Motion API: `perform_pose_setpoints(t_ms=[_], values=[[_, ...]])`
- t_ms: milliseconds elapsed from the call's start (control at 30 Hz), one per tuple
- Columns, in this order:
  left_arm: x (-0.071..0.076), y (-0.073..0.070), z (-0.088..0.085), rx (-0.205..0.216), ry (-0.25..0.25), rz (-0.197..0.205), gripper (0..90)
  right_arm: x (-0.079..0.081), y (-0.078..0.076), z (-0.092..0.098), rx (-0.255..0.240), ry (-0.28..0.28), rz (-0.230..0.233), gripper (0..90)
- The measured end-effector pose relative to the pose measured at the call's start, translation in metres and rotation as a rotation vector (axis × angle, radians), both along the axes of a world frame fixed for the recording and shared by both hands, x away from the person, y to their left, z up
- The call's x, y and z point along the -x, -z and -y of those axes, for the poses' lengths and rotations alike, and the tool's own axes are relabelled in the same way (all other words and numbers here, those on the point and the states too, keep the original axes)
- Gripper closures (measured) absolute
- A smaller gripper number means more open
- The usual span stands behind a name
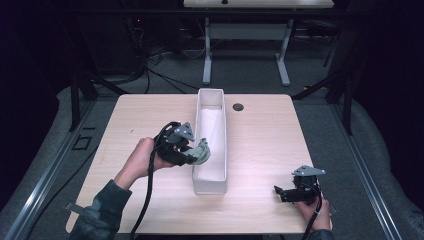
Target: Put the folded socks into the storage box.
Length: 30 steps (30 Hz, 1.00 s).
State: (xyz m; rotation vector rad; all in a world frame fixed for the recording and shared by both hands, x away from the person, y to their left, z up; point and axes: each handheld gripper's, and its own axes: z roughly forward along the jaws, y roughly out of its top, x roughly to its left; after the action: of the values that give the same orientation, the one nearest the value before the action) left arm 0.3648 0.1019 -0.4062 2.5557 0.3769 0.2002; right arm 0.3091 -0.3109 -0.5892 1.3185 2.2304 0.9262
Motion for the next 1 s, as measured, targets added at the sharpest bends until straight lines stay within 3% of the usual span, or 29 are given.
perform_pose_setpoints(t_ms=[533, 1000], values=[[-0.001, 0.009, 0.015, -0.015, 0.034, -0.024, 65.9, 0.000, 0.000, 0.000, 0.000, 0.000, 0.000, 0.5], [-0.002, 0.017, 0.026, -0.064, 0.061, -0.040, 65.9, 0.000, 0.000, 0.000, 0.000, 0.000, 0.000, 0.4]])
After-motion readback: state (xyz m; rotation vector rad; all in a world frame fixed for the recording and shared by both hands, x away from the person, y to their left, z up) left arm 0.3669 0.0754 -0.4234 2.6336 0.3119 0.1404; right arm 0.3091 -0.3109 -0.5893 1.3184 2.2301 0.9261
